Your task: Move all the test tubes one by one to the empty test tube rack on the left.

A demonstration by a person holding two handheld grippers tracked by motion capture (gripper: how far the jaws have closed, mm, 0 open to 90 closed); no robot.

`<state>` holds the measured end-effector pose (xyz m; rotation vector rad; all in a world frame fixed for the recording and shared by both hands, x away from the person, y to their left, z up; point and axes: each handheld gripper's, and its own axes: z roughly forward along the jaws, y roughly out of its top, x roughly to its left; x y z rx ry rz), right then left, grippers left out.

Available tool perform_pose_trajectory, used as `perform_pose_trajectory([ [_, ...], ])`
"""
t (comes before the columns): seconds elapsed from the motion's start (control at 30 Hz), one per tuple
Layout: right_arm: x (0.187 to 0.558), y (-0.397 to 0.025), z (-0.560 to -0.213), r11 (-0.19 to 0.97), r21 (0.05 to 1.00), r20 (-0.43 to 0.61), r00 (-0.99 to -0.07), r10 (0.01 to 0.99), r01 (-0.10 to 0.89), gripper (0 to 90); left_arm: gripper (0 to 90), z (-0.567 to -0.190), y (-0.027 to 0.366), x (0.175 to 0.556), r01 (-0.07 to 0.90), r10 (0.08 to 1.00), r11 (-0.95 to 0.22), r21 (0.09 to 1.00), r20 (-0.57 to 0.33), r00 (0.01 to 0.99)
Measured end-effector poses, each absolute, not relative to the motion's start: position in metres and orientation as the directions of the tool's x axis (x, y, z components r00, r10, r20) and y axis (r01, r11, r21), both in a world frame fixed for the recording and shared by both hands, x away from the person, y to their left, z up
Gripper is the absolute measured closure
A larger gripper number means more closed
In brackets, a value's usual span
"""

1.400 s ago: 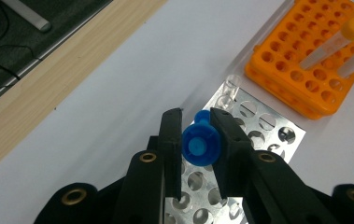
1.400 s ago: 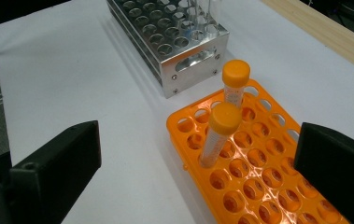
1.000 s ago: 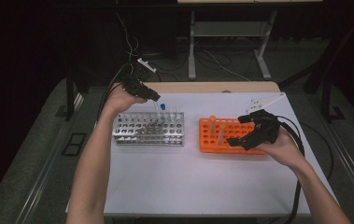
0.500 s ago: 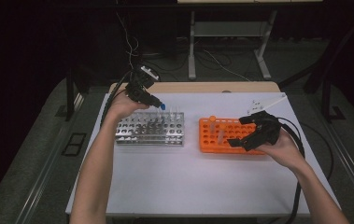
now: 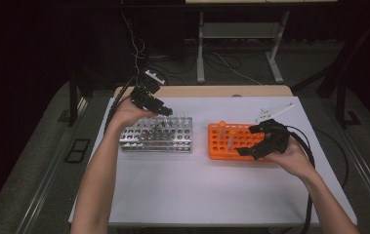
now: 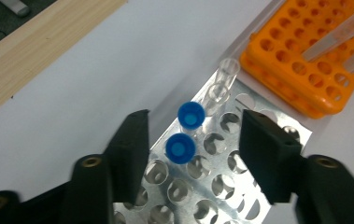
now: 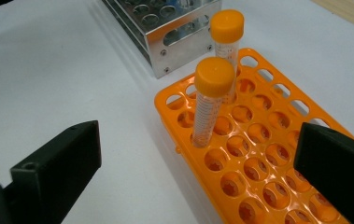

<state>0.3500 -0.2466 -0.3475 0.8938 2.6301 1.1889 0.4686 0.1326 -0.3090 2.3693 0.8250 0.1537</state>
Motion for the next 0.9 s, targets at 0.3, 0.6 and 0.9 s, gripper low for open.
perform_pose_trajectory([
  [0.3, 0.355, -0.244, -0.36, 0.521, 0.708, 0.13, -0.813, 0.567, 0.477, 0.3, 27.1, -0.291, 0.137, 0.449, 0.492, 0.581, -0.595, 0.635, -0.082, 0.81],
  [0.6, 0.357, -0.239, -0.364, 0.527, 0.705, 0.129, -0.816, 0.564, 0.476, 0.3, 13.4, -0.28, 0.145, 0.424, 0.47, 0.577, -0.581, 0.665, -0.072, 0.814],
  [0.9, 0.36, -0.231, -0.372, 0.536, 0.693, 0.125, -0.813, 0.568, 0.482, 0.3, 0.0, -0.282, 0.15, 0.395, 0.466, 0.587, -0.563, 0.682, -0.066, 0.807],
])
